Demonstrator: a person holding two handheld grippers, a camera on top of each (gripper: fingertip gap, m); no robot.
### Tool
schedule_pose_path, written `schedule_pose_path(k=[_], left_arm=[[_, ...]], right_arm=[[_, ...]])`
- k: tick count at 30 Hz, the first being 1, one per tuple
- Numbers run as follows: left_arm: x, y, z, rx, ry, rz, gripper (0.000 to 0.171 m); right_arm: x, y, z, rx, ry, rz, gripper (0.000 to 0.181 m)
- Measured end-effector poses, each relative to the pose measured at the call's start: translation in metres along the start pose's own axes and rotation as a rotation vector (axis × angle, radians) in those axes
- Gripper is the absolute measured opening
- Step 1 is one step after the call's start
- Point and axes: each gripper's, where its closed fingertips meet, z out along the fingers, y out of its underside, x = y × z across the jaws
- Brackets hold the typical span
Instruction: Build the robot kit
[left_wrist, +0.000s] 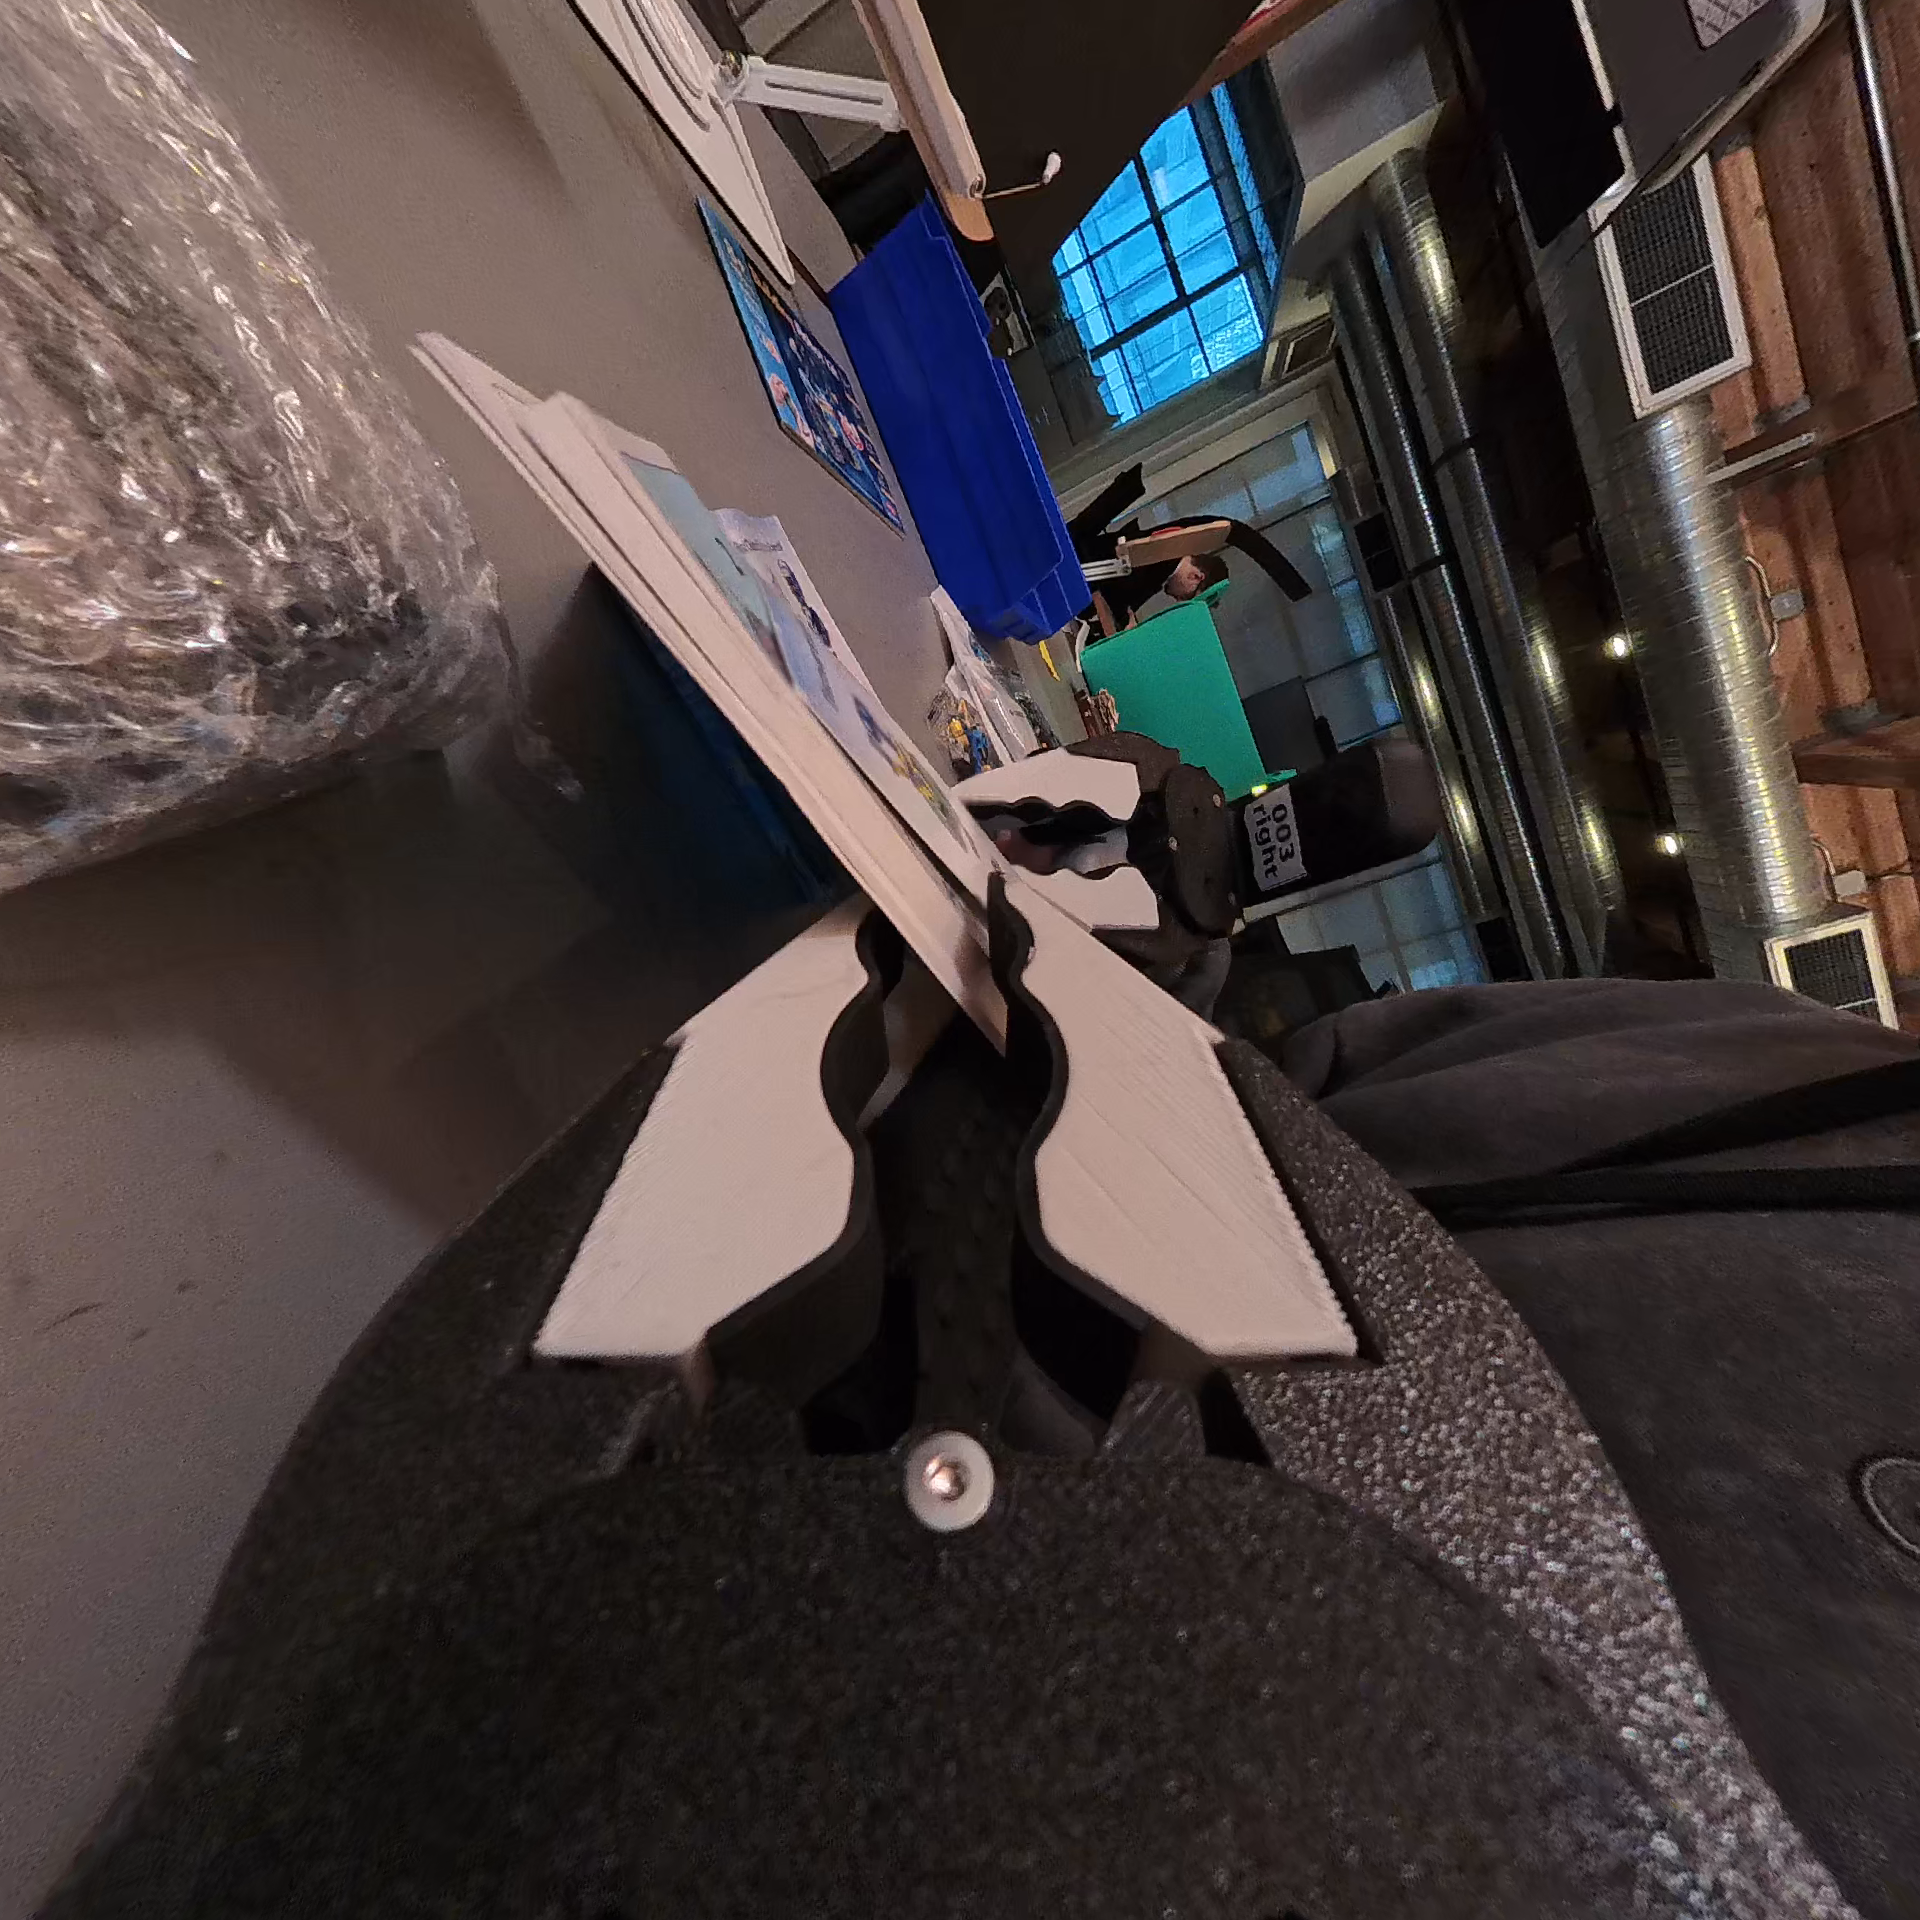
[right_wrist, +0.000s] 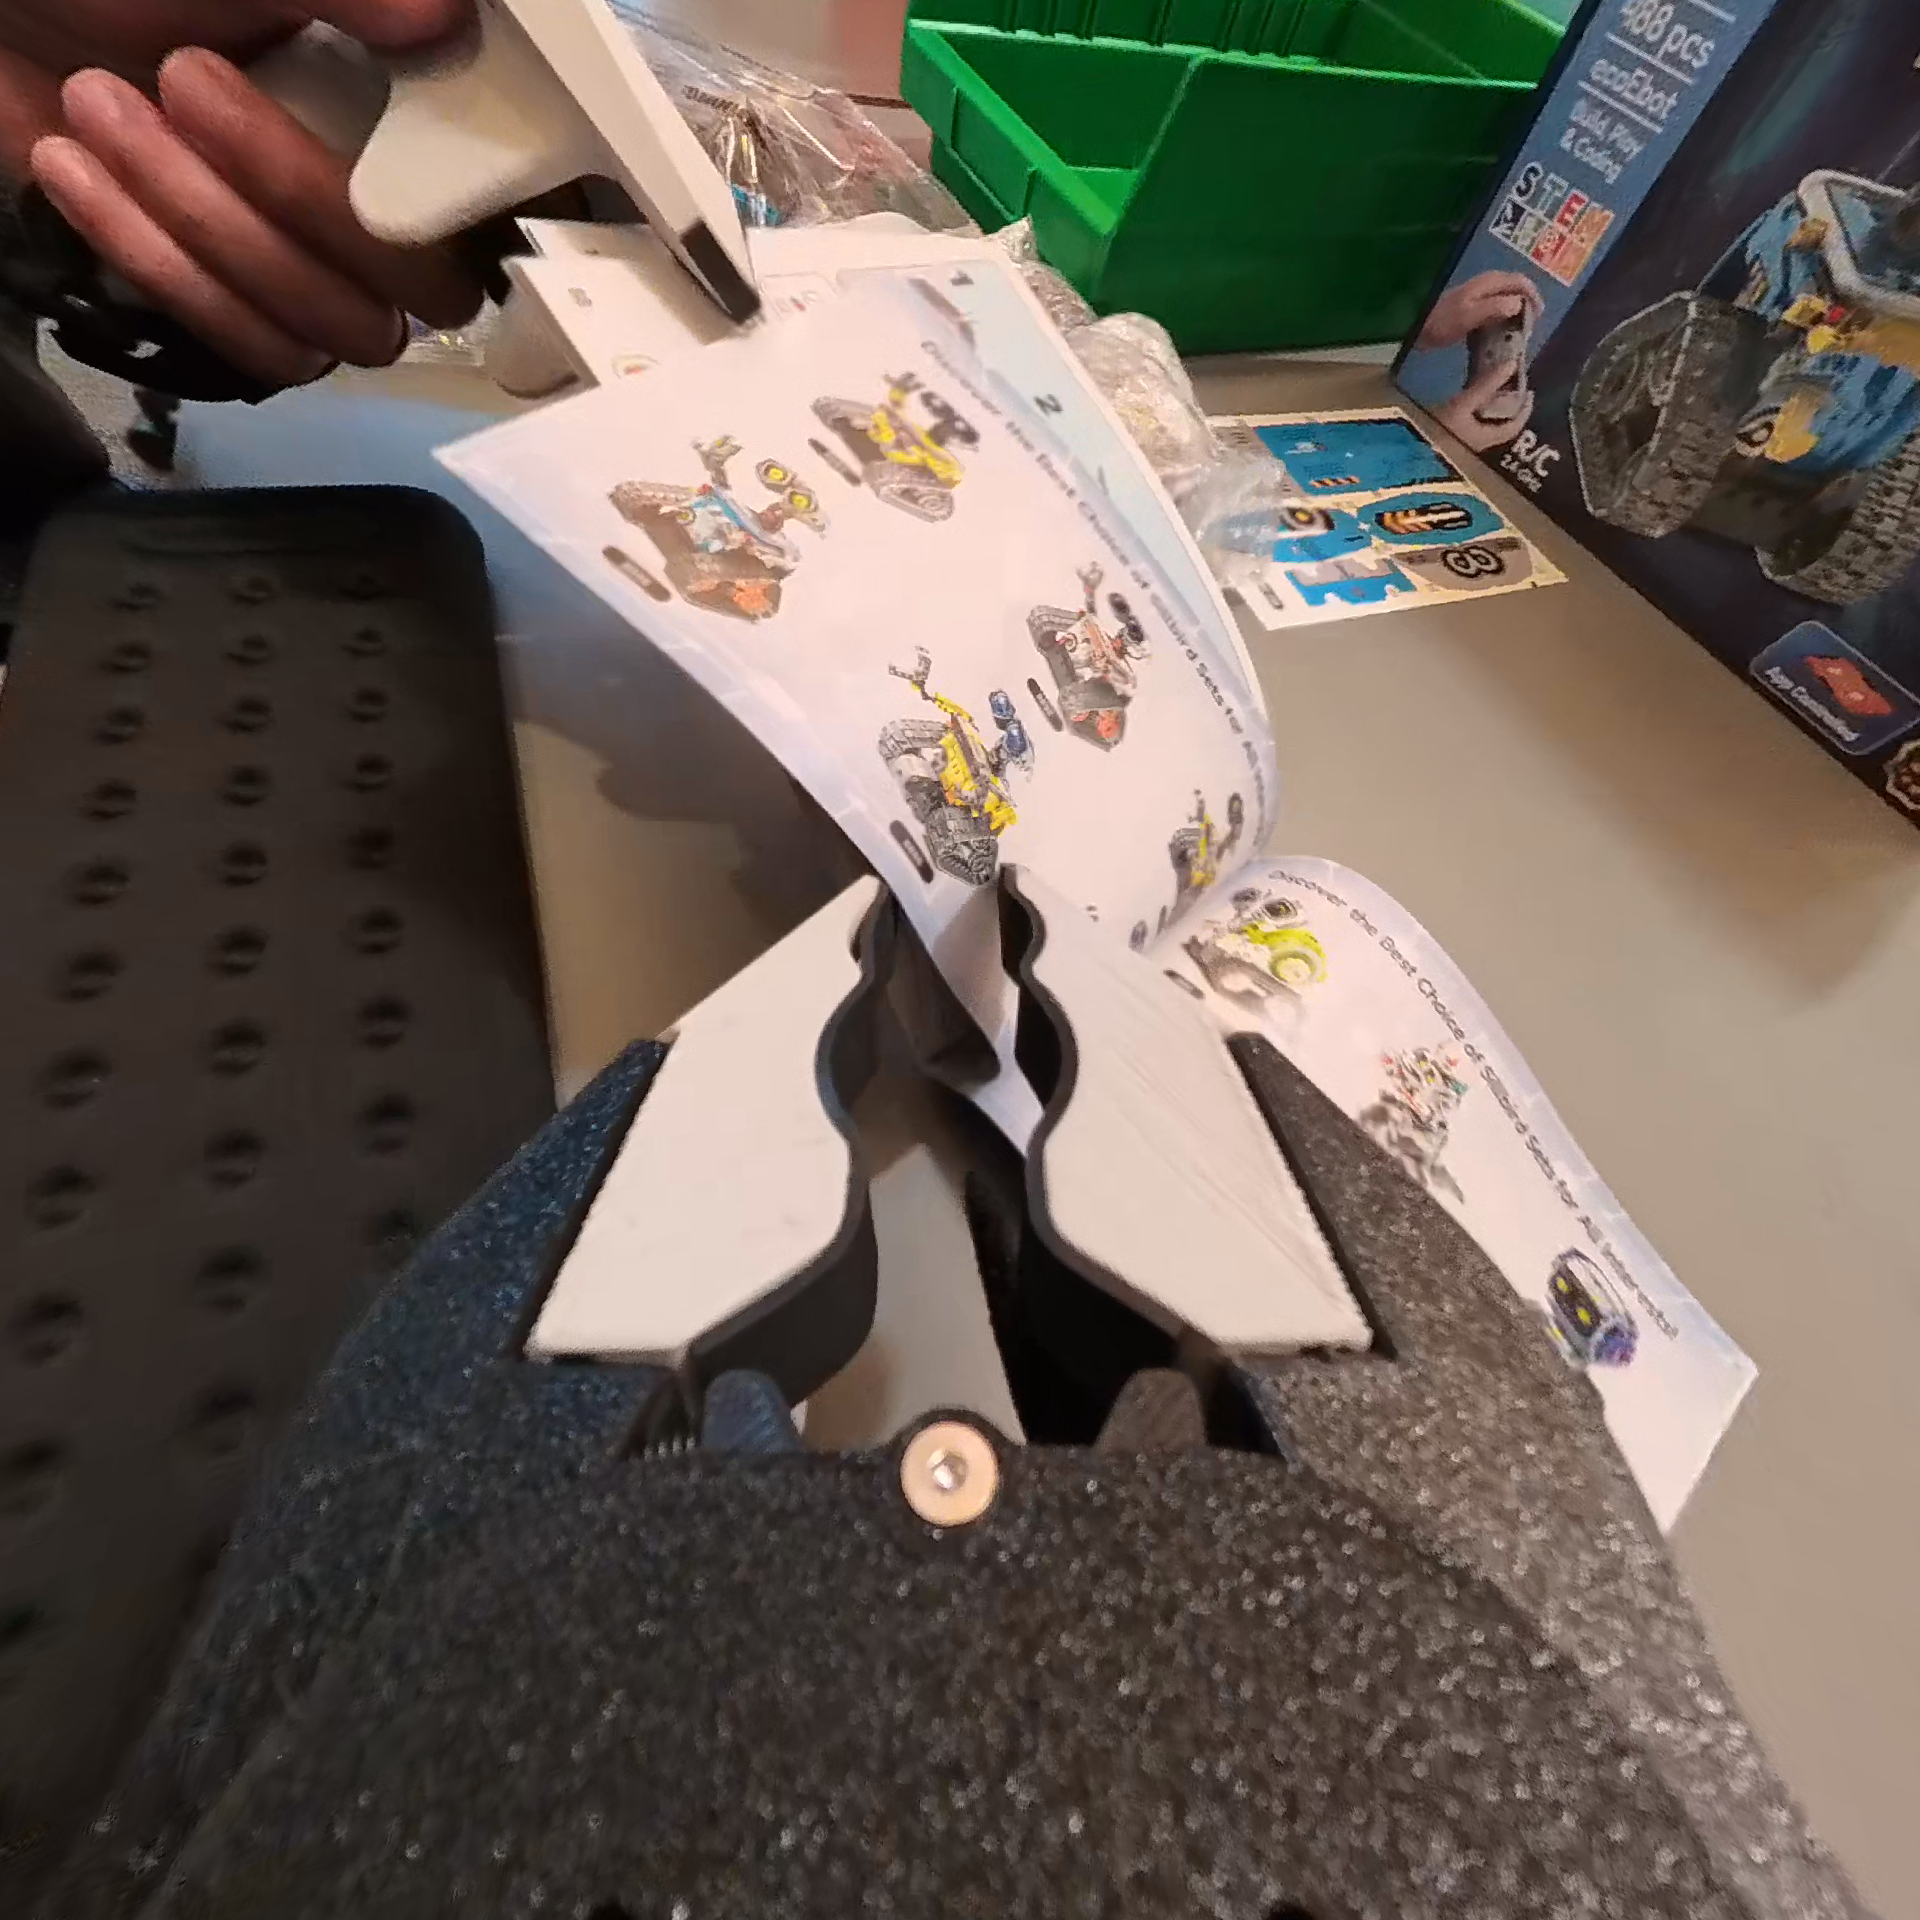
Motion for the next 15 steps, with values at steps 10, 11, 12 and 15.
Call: schedule_pose_path(k=[10,11,12,15], left_arm=[[0.002,-0.004,0.001,0.008,-0.024,0.015,0.015],[0.002,-0.004,0.001,0.008,-0.026,0.017,0.015],[0.002,-0.004,0.001,0.006,-0.029,0.018,0.015],[0.003,-0.004,0.002,0.005,-0.033,0.021,0.015]], right_arm=[[0.031,0.021,-0.031,0.016,0.003,0.173,0.015],[0.034,0.026,-0.033,-0.001,0.008,0.182,0.018],[0.037,0.030,-0.034,-0.012,0.014,0.190,0.019],[0.042,0.039,-0.037,-0.043,0.030,0.213,0.019]])
